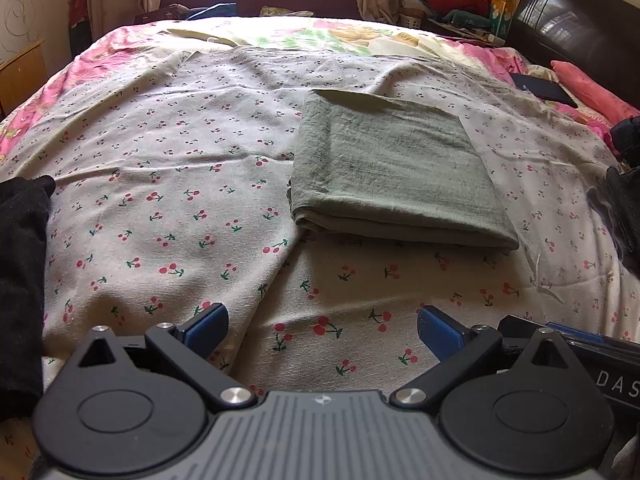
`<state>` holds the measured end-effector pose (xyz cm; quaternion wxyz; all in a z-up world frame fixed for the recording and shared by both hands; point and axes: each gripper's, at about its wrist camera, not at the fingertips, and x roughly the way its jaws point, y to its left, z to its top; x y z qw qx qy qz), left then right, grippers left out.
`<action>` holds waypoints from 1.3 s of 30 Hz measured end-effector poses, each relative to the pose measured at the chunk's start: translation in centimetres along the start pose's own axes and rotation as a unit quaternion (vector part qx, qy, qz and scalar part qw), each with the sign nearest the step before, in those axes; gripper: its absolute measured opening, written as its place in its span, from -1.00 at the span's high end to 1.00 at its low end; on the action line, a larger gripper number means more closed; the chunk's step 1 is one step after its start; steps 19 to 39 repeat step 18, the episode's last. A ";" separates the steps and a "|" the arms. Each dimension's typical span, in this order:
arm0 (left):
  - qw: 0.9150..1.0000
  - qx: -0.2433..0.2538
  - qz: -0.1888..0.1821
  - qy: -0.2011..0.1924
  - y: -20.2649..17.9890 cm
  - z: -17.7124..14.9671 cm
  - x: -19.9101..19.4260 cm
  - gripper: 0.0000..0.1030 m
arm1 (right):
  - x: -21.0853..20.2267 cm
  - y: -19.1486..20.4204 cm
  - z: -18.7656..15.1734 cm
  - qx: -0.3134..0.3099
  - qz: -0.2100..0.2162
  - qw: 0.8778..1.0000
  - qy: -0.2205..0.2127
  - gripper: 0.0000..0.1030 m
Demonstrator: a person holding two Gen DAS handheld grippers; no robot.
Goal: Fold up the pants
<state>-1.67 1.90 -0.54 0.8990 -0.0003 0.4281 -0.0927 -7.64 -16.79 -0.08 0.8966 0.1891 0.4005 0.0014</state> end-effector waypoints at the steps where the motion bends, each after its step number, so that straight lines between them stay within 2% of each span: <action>1: 1.000 0.001 0.000 -0.001 0.0 0.0 0.0 -1.00 | 0.0 0.0 0.0 0.000 0.000 1.000 0.000 -0.08; 39: 1.000 -0.013 0.000 -0.008 0.3 0.1 -0.2 -1.00 | 0.0 -0.1 0.0 0.001 0.001 1.000 0.001 -0.08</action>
